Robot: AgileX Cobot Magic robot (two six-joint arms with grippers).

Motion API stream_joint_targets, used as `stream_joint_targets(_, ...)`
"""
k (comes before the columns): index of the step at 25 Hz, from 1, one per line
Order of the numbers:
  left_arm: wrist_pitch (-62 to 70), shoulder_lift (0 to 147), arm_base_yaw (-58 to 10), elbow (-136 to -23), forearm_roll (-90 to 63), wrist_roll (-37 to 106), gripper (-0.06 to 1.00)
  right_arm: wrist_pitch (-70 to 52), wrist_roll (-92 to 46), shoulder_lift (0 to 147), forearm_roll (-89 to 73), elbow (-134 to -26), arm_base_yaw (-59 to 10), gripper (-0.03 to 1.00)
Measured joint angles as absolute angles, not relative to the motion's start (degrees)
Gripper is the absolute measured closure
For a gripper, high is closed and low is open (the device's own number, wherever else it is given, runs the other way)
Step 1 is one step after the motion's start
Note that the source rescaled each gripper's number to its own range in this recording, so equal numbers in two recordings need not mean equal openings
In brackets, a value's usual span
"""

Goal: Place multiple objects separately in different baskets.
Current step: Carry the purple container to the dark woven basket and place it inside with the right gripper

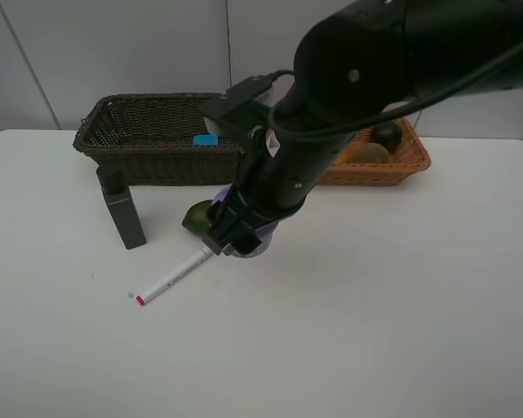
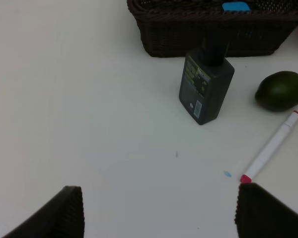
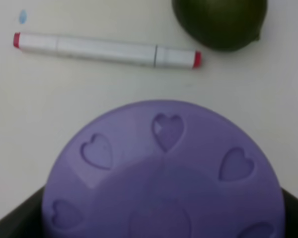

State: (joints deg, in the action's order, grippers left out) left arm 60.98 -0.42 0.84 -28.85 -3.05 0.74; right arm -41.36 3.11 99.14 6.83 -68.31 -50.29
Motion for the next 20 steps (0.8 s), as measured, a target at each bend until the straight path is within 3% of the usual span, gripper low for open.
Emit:
stream_joint_targets(10,60.98,-0.42,0.84,-28.85,-3.05,0.74,0.13,-44.68,3.31,101.0,18.89,-87.08,-49.81,0.21)
stream_joint_targets(20,60.98,-0.42,0.84,-28.85,-3.05,0.74,0.13,-43.73,3.33,112.69,18.1,-105.47,-44.91,0.21)
